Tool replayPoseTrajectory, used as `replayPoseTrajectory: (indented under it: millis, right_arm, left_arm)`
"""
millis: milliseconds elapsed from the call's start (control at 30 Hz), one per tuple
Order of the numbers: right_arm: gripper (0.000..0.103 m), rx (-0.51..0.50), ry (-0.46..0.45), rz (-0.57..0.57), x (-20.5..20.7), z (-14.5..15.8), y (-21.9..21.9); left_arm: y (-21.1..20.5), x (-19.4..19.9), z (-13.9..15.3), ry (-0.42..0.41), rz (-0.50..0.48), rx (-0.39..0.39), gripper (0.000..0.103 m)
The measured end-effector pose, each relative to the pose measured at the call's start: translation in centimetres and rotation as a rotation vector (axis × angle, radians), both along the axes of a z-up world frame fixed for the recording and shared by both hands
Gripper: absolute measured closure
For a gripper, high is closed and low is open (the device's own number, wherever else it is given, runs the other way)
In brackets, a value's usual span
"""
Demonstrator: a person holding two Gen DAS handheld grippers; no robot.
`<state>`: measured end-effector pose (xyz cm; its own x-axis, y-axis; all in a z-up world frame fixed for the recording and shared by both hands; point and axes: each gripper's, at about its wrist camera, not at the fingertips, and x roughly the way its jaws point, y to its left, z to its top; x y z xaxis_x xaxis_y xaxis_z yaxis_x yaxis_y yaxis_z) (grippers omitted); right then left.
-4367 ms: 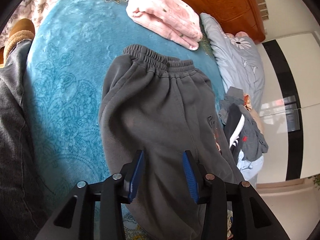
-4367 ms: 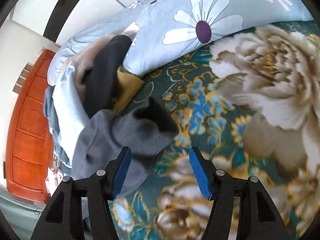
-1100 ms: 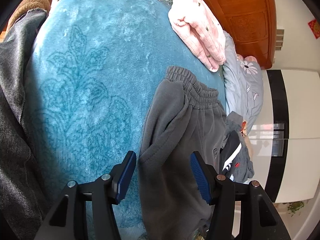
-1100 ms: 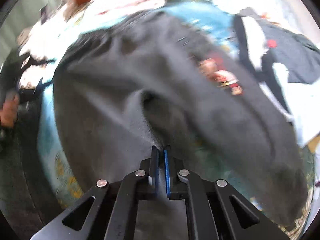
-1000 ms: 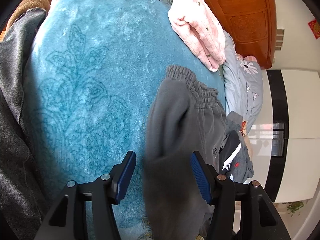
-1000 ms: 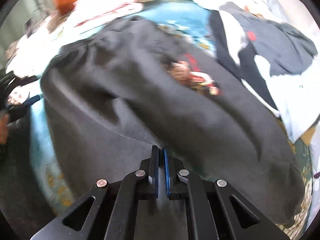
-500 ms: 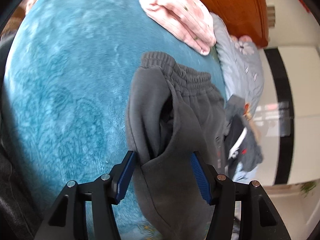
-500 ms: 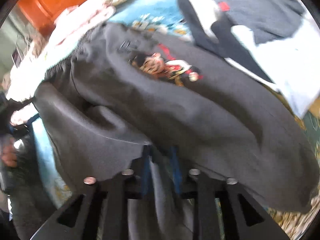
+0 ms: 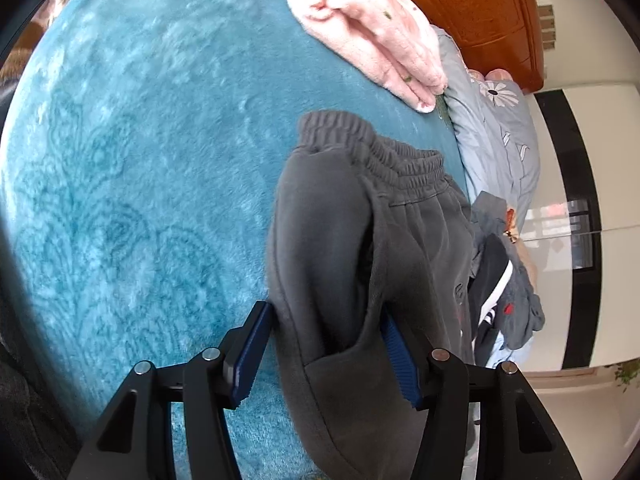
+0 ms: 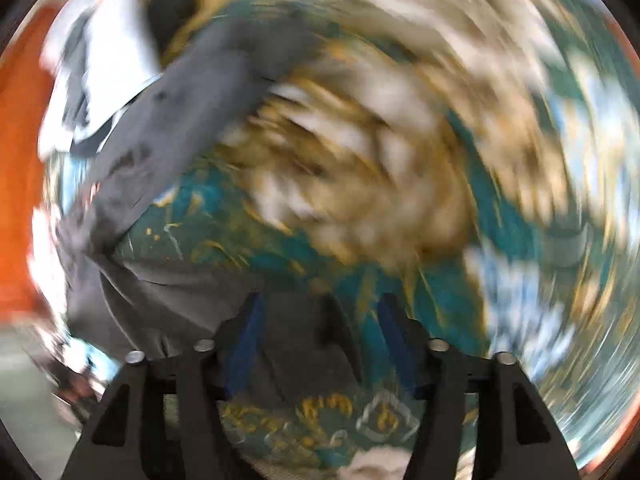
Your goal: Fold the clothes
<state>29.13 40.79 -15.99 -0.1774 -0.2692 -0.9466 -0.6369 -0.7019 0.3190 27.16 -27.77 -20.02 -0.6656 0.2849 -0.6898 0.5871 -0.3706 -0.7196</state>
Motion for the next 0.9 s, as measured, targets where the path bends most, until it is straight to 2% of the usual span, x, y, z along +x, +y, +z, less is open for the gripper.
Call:
replayPoseTrajectory:
  millis: [67,267,367,467,567,633,667,700,767,900]
  right_arm:
    - [0.041,-0.059,-0.005,-0.073,1.6,-1.5,-0.2]
    - [0.04,-0.13,-0.032,-0.157,3.5,-3.9,-1.8]
    - [0.041,-0.155,-0.002,-0.197,3.5,-3.7,-2.2]
    - [0.047,-0.201,0.04,-0.228,3.0,-3.5,-3.4]
    - [0.058,-0.173,0.046,-0.274,2.3,-2.7,-3.7]
    - [0.07,-0.153,0.047,-0.3,1.8,-2.2,-4.0]
    - [0.081,-0.134,0.035,-0.294,1.4,-1.8,-4.1]
    - [0.084,-0.115,0.022,-0.288,1.1,-1.4,-4.2]
    - [0.087,-0.081,0.013,-0.261,0.3,-0.5,-4.5]
    - [0.089,-0.049,0.081,-0.24,-1.1,3.5,-3.7]
  left_arm:
    - [-0.2,0.4,-0.3,0.014,0.009,0.024,0.044]
    - [-0.4,1.3,-0.5,0.043,0.016,0.066,0.044]
    - [-0.5,1.5,-0.4,0.058,0.021,0.077,0.045]
    - [-0.5,1.7,-0.4,0.072,0.026,0.087,0.048]
    - [-0.5,2.0,-0.3,0.082,0.039,0.099,0.058]
    - [-0.3,2.0,-0.1,0.069,0.041,0.089,0.071]
    - [-0.2,1.9,0.3,0.056,0.041,0.066,0.079]
    - [-0.1,1.8,0.7,0.043,0.041,0.044,0.09]
    - [0.2,1.7,1.6,0.024,0.042,0.001,0.093]
    - [0.0,1.4,5.9,0.087,0.033,-0.055,0.094]
